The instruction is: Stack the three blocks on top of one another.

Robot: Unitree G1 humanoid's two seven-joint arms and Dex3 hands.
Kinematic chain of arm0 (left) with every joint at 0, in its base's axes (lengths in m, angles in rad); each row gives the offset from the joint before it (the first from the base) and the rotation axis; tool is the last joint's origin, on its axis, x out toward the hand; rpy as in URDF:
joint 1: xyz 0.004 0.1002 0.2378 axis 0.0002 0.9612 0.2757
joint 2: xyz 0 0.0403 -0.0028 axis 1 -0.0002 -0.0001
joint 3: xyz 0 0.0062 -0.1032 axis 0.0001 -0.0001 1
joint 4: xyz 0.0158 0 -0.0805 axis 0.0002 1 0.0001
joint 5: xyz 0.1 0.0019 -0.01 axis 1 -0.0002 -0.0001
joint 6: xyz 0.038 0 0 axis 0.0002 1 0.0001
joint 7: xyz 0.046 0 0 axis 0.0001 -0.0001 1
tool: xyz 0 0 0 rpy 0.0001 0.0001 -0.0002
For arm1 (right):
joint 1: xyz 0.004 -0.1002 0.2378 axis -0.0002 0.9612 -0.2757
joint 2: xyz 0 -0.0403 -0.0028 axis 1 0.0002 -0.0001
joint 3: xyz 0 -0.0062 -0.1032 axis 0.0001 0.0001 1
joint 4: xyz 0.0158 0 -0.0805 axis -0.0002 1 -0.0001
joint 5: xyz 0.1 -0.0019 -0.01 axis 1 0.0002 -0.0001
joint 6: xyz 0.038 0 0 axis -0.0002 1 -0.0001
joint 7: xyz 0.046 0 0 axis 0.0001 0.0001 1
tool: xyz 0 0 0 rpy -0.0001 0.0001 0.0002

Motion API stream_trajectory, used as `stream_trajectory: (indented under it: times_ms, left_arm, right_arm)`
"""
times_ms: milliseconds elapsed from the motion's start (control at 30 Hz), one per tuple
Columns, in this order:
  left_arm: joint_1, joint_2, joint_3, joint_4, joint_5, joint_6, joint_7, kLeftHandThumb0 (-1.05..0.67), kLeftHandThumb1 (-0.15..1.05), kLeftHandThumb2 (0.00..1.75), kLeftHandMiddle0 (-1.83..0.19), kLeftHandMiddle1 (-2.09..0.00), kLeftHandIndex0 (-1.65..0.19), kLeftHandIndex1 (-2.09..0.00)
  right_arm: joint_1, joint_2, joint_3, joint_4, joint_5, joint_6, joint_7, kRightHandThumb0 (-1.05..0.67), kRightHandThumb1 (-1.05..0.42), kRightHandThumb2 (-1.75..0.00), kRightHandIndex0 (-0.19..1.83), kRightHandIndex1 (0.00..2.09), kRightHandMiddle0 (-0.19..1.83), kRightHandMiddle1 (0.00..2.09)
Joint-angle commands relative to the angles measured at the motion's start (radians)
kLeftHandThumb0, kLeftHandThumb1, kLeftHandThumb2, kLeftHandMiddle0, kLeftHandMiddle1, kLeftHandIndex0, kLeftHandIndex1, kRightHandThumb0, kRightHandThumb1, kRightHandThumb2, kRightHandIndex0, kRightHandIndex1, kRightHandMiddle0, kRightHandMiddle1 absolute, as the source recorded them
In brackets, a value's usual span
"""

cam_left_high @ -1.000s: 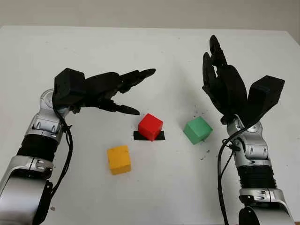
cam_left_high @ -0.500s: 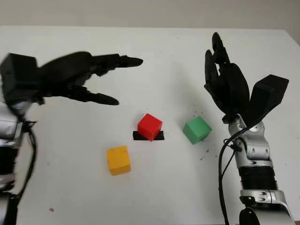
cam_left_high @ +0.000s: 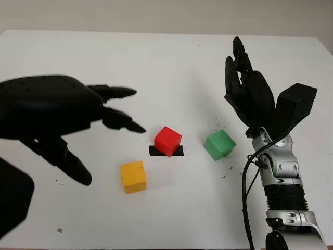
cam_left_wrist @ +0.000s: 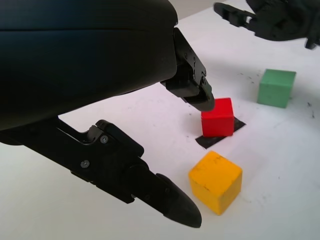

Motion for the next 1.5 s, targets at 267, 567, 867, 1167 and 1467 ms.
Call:
stream_trajectory:
  times_ms: [267, 567, 867, 1167, 1467]
  left_arm:
    - [0.027, -0.142, -0.113, 0.116, 0.377, -0.486, 0.341, -0.38, 0.76, 0.06, 0.06, -0.03, -0.59, -0.09]
    - [-0.039, -0.178, -0.207, 0.209, 0.488, -0.569, 0.414, -0.48, 0.8, 0.07, 0.12, -0.05, -0.61, -0.08]
    - [-0.061, -0.182, -0.255, 0.245, 0.504, -0.568, 0.403, -0.52, 0.84, 0.06, 0.05, -0.06, -0.71, -0.11]
    - [-0.058, -0.191, -0.295, 0.267, 0.497, -0.559, 0.381, -0.44, 0.83, 0.05, 0.05, -0.06, -0.76, -0.13]
    - [-0.068, -0.199, -0.338, 0.302, 0.507, -0.565, 0.379, -0.42, 0.83, 0.05, 0.01, -0.06, -0.83, -0.18]
  right_arm:
    - [-0.008, -0.002, 0.001, -0.013, 0.01, 0.01, -0.005, -0.67, -1.05, -0.66, -0.19, 0.0, -0.19, 0.0]
    - [-0.01, -0.004, -0.001, -0.013, 0.012, 0.009, -0.003, -0.69, -1.05, -0.66, -0.19, 0.0, -0.19, 0.0]
    - [-0.004, -0.007, -0.006, -0.017, 0.014, 0.006, -0.001, -0.71, -1.05, -0.65, -0.19, 0.0, -0.19, 0.0]
    - [-0.005, -0.007, -0.006, -0.007, 0.015, -0.001, 0.003, -0.69, -1.05, -0.65, -0.19, 0.0, -0.19, 0.0]
    - [0.005, -0.008, -0.008, -0.023, 0.014, 0.0, -0.004, -0.69, -1.05, -0.66, -0.19, 0.0, -0.19, 0.0]
